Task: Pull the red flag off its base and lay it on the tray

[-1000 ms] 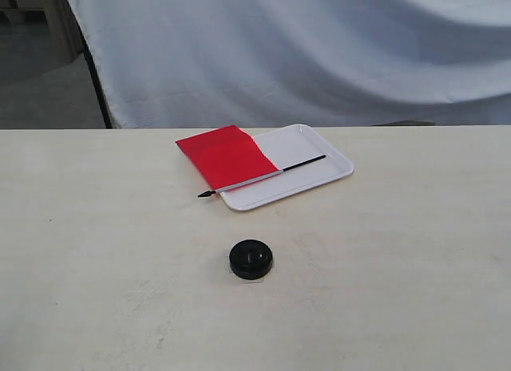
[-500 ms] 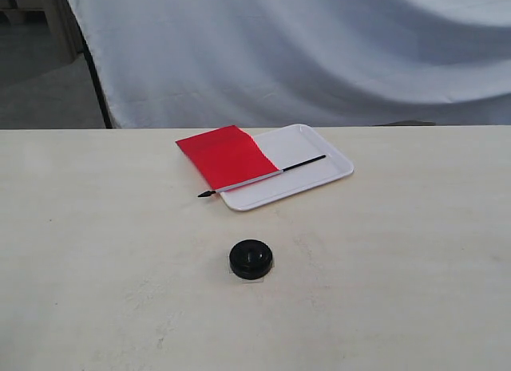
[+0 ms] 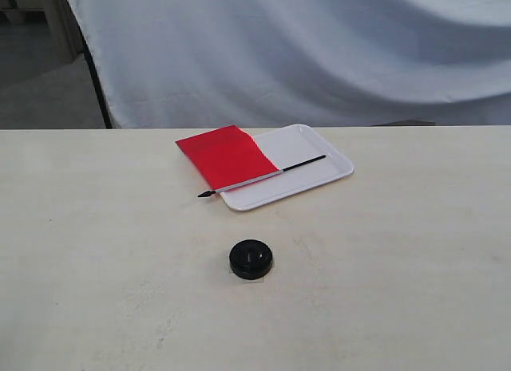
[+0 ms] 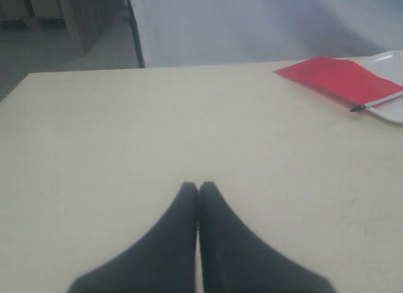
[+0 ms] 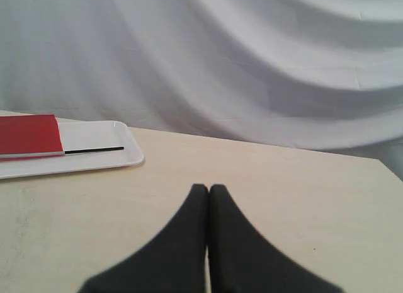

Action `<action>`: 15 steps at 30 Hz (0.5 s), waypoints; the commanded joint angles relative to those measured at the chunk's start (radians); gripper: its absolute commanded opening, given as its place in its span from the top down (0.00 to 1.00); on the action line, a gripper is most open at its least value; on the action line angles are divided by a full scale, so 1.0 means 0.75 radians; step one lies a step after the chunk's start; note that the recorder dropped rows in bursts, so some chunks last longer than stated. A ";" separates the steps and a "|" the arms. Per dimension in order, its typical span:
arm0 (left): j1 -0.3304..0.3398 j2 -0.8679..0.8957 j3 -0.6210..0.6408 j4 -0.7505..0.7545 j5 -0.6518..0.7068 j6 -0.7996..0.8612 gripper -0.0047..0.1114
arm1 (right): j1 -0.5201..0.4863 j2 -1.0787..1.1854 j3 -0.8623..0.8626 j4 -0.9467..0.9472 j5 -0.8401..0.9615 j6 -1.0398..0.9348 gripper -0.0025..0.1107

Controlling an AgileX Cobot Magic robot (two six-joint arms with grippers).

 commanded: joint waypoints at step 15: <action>0.003 -0.004 0.002 0.003 -0.006 -0.008 0.96 | 0.001 -0.006 0.004 -0.014 0.003 0.118 0.98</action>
